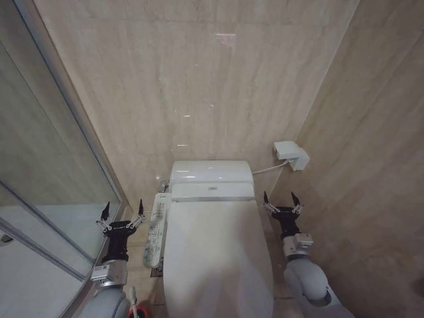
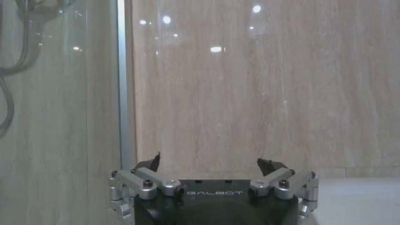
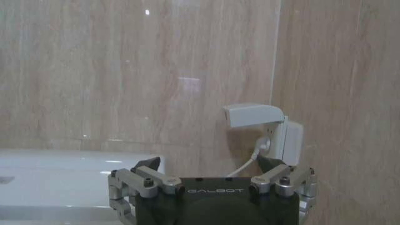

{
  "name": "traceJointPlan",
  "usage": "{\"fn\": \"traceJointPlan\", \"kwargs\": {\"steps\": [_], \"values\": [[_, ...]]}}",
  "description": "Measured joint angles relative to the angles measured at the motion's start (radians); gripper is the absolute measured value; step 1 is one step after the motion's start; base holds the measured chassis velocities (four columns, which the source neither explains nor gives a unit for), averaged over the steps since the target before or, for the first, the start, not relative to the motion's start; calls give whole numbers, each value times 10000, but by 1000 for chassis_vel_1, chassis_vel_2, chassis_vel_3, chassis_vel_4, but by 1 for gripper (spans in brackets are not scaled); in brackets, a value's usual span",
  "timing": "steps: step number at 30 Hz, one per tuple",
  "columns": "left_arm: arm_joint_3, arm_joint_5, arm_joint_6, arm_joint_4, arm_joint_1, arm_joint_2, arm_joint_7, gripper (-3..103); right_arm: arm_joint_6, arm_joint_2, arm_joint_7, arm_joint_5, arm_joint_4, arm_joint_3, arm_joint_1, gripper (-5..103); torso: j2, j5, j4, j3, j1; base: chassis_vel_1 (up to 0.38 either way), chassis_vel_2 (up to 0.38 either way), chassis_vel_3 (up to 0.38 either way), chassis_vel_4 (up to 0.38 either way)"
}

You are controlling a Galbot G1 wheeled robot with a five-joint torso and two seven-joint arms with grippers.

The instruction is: Open the toilet lid, clean the toilet bowl with a toilet brush, close the toilet lid, and flush.

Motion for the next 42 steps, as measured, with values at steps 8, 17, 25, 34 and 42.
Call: {"fn": "traceJointPlan", "kwargs": {"steps": [8, 17, 25, 34, 42], "values": [[88, 34, -41, 111, -104, 3, 43, 100, 0, 0, 0, 0, 0, 0, -6, 100, 6, 2, -6, -5, -13, 40, -39, -28, 47], [217, 145, -69, 270, -217, -32, 57, 100, 0, 0, 0, 0, 0, 0, -2, 100, 4, 1, -2, -1, -4, -53, 70, 57, -66], [236, 156, -135, 432, -315, -33, 85, 100, 0, 0, 0, 0, 0, 0, -2, 100, 2, 0, -2, -1, -4, -49, 57, 47, -48], [255, 157, -150, 521, -387, -40, 175, 100, 0, 0, 0, 0, 1, 0, -4, 100, 4, 0, -4, -3, -9, -16, 14, 20, -13], [291, 155, -188, 651, -468, -36, 211, 100, 0, 0, 0, 0, 0, 0, 0, 100, 1, 1, 0, 1, 1, -71, 72, 79, -59]]}}
